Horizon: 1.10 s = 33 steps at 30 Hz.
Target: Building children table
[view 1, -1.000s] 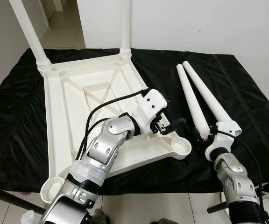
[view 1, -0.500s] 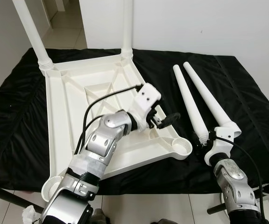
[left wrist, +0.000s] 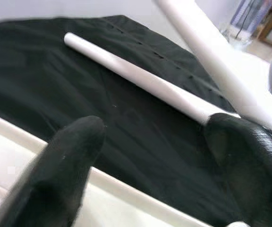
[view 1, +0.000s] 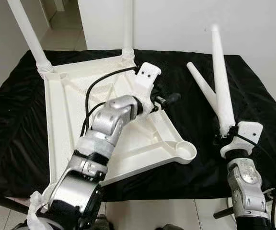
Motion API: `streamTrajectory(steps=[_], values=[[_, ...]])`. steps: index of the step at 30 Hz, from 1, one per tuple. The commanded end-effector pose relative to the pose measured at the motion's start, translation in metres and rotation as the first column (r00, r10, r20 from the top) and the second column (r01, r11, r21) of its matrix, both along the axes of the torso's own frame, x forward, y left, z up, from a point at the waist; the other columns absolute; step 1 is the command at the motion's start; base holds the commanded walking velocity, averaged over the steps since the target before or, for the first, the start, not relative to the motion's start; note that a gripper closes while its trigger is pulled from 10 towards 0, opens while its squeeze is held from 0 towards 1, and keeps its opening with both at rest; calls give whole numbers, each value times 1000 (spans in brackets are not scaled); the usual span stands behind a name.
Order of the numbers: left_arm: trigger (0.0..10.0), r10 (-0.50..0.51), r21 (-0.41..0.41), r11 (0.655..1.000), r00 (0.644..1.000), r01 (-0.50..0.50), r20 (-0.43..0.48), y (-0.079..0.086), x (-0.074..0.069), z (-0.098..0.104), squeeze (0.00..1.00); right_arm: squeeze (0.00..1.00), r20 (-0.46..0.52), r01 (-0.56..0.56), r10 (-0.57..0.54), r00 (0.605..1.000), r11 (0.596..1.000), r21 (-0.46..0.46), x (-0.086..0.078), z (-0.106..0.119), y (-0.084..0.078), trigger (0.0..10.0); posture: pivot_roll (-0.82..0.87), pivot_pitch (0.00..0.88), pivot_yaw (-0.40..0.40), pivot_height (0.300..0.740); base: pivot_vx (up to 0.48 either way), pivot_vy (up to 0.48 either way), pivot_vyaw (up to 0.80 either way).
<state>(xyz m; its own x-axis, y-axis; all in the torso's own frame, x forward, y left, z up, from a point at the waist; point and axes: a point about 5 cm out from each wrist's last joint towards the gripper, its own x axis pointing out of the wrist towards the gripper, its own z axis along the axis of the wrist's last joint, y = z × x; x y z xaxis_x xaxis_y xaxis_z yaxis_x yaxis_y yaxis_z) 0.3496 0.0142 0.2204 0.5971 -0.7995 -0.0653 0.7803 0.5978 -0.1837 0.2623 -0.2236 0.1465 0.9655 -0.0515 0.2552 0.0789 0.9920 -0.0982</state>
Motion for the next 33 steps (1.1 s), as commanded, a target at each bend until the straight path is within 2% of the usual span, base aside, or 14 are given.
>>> streamTrajectory(steps=[1, 2, 3, 6, 8, 9, 10, 11, 12, 14, 15, 19, 26, 33], values=[[10000, -55, -60, 997, 997, 51, -60, -3, 1, 5, 855, 0, 52, -37, 38, 998, 999, -26, 0, 10, 7, 10000, -47, 0, 25, 740, 0, 0, 0], [10000, -90, -124, 989, 992, 79, -87, -5, 1, 11, 1000, 0, 61, -53, 56, 997, 997, -50, 1, 12, 10, 10000, -47, 0, 25, 740, 0, 0, 0], [10000, -90, -124, 989, 992, 79, -87, -5, 1, 11, 1000, 0, 61, -53, 56, 997, 997, -50, 1, 12, 10, 10000, -47, 0, 25, 740, 0, 0, 0], [10000, -159, -197, 971, 981, 134, -115, -8, -1, 21, 1000, 0, 69, -75, 81, 994, 994, -79, 2, 13, 15, 10000, -46, 0, 26, 740, 0, 0, 0], [10000, -159, -197, 971, 981, 134, -115, -8, -1, 21, 1000, 0, 69, -75, 81, 994, 994, -79, 2, 13, 15, 10000, -46, 0, 26, 740, 0, 0, 0], [10000, -191, -224, 961, 973, 159, -128, -10, -2, 24, 1000, 0, 75, -88, 94, 993, 993, -85, 2, 14, 18, 10000, -47, 0, 27, 740, 0, 0, 0], [10000, -212, -265, 951, 958, 156, -195, -12, 0, 27, 1000, 0, 78, -115, 124, 989, 987, -108, 4, 16, 24, 10000, -51, 0, 31, 740, 0, 0, 0], [10000, -212, -265, 951, 958, 156, -195, -12, 0, 27, 1000, 0, 78, -115, 124, 989, 987, -108, 4, 16, 24, 10000, -51, 0, 31, 740, 0, 0, 0], [10000, -238, -307, 939, 937, 155, -257, -14, 2, 28, 333, 0, 80, -141, 151, 985, 982, -127, 5, 17, 29, 10000, -51, 0, 31, 740, 0, 0, 0], [10000, -254, -324, 933, 924, 155, -287, -15, 3, 29, 333, 0, 81, -157, 169, 982, 978, -139, 7, 18, 33, 10000, -51, 0, 31, 740, 0, 0, 0], [10000, -246, -316, 938, 915, 142, -318, -17, 4, 26, 0, 0, 85, -176, 191, 978, 972, -156, 8, 20, 37, 10000, -54, 0, 34, 740, 0, 0, 0], [10000, -230, -294, 947, 915, 131, -332, -19, 6, 23, 0, 0, 91, -190, 207, 974, 967, -167, 9, 22, 41, 10000, -55, 0, 36, 740, 0, 0, 0], [10000, -216, -269, 956, 905, 120, -365, -28, 8, 24, 0, 0, 113, -255, 281, 953, 946, -199, 12, 29, 59, 10000, -58, 2, 38, 740, 0, 0, 0], [10000, -212, -291, 952, 892, 96, -399, -30, 12, 27, 0, 0, 99, -310, 338, 936, 924, -224, 5, 25, 71, 10000, -65, 5, 37, 740, 0, 0, 0]])
